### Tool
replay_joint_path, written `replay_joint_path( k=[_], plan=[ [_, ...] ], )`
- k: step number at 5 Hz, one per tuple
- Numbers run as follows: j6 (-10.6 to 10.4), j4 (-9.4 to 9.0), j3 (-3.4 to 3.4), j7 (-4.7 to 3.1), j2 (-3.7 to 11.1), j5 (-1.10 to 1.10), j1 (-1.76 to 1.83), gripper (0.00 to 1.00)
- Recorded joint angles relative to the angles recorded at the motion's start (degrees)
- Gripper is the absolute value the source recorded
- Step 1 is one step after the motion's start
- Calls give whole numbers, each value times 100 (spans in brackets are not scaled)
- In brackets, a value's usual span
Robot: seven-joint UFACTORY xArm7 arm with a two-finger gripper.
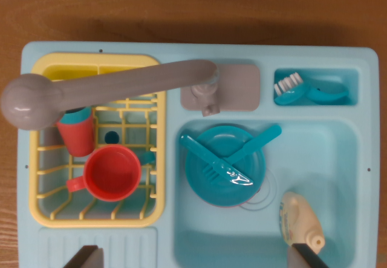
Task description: Pick detergent from the sink
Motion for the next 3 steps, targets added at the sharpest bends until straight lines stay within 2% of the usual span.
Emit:
replay_joint_path(
  k=[1,2,3],
  plan=[
    [0,0,0,0,0,0,0,0],
    [-123,-118,-31,-92,27,20,-29,0],
    [-123,-118,-31,-92,27,20,-29,0]
  ],
)
